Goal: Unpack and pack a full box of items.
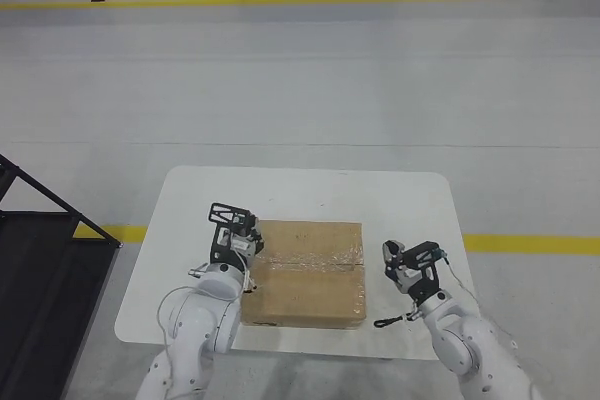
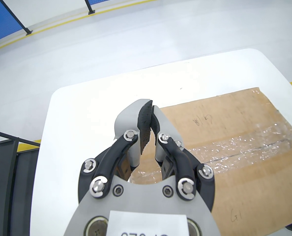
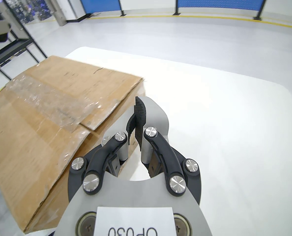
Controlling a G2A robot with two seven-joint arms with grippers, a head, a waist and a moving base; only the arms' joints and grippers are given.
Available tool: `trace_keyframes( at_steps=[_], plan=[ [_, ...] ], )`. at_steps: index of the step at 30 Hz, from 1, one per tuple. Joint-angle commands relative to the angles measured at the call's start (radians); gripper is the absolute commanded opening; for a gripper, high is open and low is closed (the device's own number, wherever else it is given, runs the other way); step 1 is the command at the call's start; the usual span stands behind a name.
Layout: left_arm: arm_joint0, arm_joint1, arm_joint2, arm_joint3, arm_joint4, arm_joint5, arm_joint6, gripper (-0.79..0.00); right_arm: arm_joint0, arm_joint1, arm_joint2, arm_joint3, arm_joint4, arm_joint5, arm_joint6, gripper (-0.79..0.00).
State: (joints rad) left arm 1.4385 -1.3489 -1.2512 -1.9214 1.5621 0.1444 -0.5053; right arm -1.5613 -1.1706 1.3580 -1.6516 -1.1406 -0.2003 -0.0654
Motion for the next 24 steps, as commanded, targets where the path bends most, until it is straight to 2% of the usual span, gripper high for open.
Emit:
trace_keyframes(
  at_steps=[1,9,16,17,19,20,21,22,23,24],
  plan=[
    [0.002,0.001,0.003,-0.003,0.052,0.012,0.014,-0.785,-0.046,0.005,0.045,-0.067,-0.009,0.036,-0.002,-0.785],
    [0.028,-0.001,-0.025,-0.081,0.025,0.026,0.063,-0.785,-0.248,0.021,0.213,-0.314,-0.105,0.109,-0.012,-0.785],
    [0.086,0.002,-0.078,-0.138,-0.017,0.036,0.042,-0.785,-0.444,0.017,0.279,-0.469,-0.111,0.186,-0.025,-0.785],
    [0.091,0.002,-0.082,-0.142,-0.020,0.036,0.041,-0.785,-0.458,0.016,0.283,-0.478,-0.110,0.191,-0.026,-0.779],
    [0.105,0.003,-0.093,-0.151,-0.018,0.029,0.030,-0.785,-0.493,0.013,0.294,-0.500,-0.100,0.209,-0.022,-0.683],
    [0.109,0.003,-0.095,-0.153,-0.017,0.028,0.027,-0.683,-0.499,0.013,0.296,-0.504,-0.099,0.212,-0.021,-0.582],
    [0.114,0.003,-0.099,-0.156,-0.016,0.027,0.019,-0.425,-0.509,0.012,0.299,-0.511,-0.101,0.211,-0.013,-0.563],
    [0.114,0.003,-0.099,-0.156,-0.016,0.027,0.019,0.000,-0.513,0.012,0.300,-0.514,-0.105,0.207,-0.005,-0.456],
    [0.114,0.003,-0.099,-0.156,-0.016,0.027,0.019,0.000,-0.513,0.012,0.301,-0.516,-0.105,0.206,-0.003,-0.117],
    [0.114,0.003,-0.099,-0.156,-0.016,0.027,0.019,0.000,-0.513,0.012,0.301,-0.516,-0.105,0.206,-0.003,0.000]
  ],
)
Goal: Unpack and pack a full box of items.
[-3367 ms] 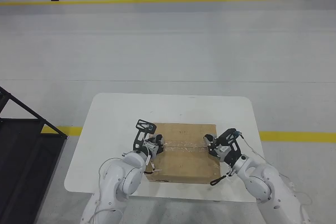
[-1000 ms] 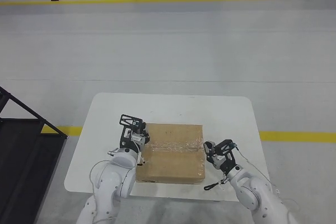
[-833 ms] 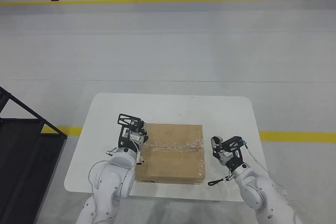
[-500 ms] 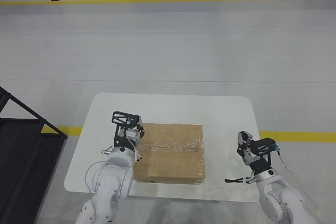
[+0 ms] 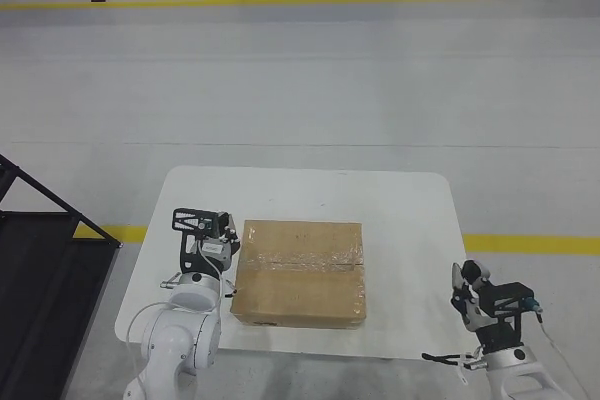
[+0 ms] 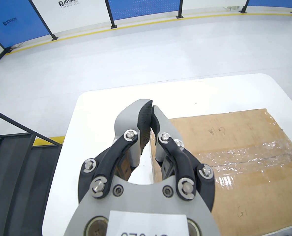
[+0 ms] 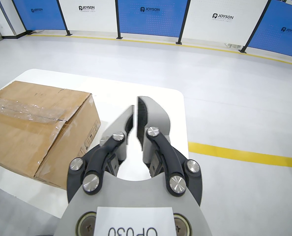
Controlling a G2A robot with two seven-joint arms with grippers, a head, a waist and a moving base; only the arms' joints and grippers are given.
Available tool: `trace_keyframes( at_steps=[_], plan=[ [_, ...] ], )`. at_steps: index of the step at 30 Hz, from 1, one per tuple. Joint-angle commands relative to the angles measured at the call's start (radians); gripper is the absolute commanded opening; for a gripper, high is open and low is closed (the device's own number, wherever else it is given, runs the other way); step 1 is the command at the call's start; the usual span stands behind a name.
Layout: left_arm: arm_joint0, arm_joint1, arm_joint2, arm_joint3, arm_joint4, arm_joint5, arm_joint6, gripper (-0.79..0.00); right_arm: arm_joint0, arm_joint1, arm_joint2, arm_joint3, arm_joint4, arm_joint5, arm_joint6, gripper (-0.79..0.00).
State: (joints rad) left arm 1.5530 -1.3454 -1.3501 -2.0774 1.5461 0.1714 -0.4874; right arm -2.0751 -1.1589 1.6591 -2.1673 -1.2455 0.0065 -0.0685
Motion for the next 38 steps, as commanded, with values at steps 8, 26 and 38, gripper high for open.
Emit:
trace_keyframes(
  at_steps=[8,26,38],
  plan=[
    [0.000,0.000,0.000,0.000,0.000,0.000,0.001,-0.308,0.001,0.000,0.000,0.000,0.000,-0.001,0.001,-0.182],
    [0.000,0.000,0.000,0.000,0.000,0.000,0.001,0.000,0.001,0.000,0.000,0.000,0.000,-0.001,0.001,0.000],
    [0.000,0.000,0.000,0.000,0.000,0.000,0.001,0.000,0.001,0.000,0.000,0.000,0.000,-0.001,0.001,0.000]
  ],
)
